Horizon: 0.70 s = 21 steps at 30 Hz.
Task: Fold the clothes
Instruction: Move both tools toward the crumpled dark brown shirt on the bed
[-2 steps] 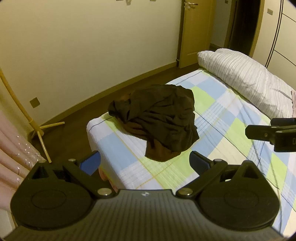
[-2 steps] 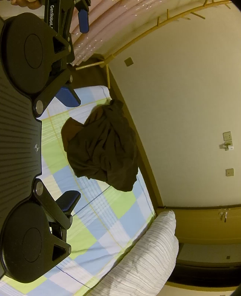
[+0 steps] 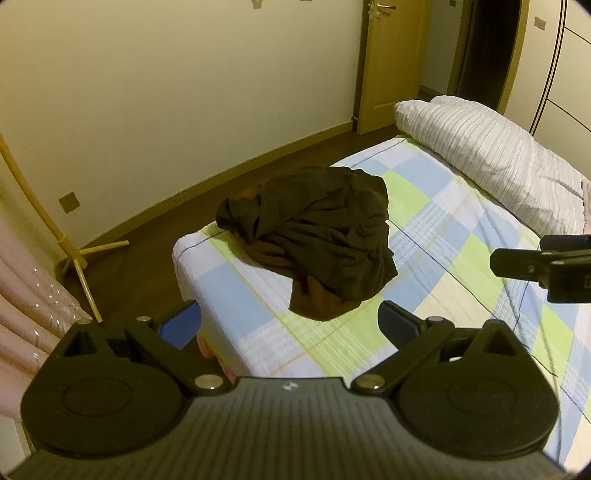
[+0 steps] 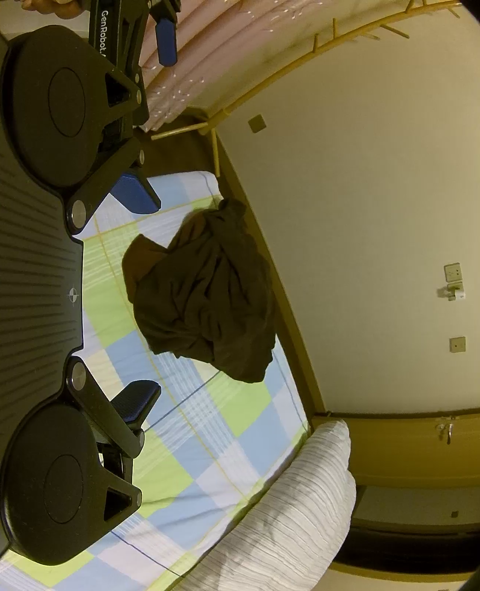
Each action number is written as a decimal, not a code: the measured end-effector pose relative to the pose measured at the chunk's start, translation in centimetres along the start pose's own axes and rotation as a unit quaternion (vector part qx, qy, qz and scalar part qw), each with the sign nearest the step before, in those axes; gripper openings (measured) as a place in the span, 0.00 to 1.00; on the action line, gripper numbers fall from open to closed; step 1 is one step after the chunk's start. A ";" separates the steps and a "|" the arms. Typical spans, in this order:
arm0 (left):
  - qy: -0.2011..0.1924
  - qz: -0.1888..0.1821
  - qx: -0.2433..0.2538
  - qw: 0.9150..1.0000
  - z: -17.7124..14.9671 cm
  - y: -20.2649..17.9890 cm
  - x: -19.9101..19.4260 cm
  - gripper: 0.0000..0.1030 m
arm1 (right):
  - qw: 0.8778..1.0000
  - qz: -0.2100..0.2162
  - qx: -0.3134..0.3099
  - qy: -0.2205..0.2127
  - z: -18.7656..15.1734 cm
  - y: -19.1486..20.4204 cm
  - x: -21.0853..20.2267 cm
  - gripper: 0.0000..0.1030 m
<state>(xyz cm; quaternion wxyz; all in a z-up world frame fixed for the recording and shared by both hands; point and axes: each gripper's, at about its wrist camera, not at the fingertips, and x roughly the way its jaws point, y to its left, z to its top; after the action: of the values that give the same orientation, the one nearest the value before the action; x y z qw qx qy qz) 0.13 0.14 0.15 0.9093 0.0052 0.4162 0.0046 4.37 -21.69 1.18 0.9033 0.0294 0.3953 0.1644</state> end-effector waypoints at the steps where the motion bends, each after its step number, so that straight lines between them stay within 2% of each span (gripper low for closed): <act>1: 0.001 -0.001 -0.002 1.000 0.1 0.1 0.0 0.97 | 1.000 0.000 0.000 0.000 0.0 0.0 0.0 0.96; 7: 0.009 0.003 0.001 1.000 -0.6 -0.1 0.1 0.97 | 1.000 0.000 -0.001 0.001 -0.2 0.0 -0.4 0.96; 13: 0.039 0.014 0.003 0.999 1.2 -0.1 0.2 0.97 | 1.000 0.000 -0.002 0.002 -0.3 0.0 0.0 0.96; 21: 0.048 0.029 0.015 0.998 1.4 -0.3 0.0 0.97 | 1.000 0.002 -0.009 0.005 -0.3 0.4 0.2 0.96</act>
<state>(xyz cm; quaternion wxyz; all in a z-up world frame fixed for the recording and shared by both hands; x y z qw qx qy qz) 1.22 -0.22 1.06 0.8876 0.0304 0.4590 0.0249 4.15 -21.23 0.87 0.9012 0.0219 0.3980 0.1701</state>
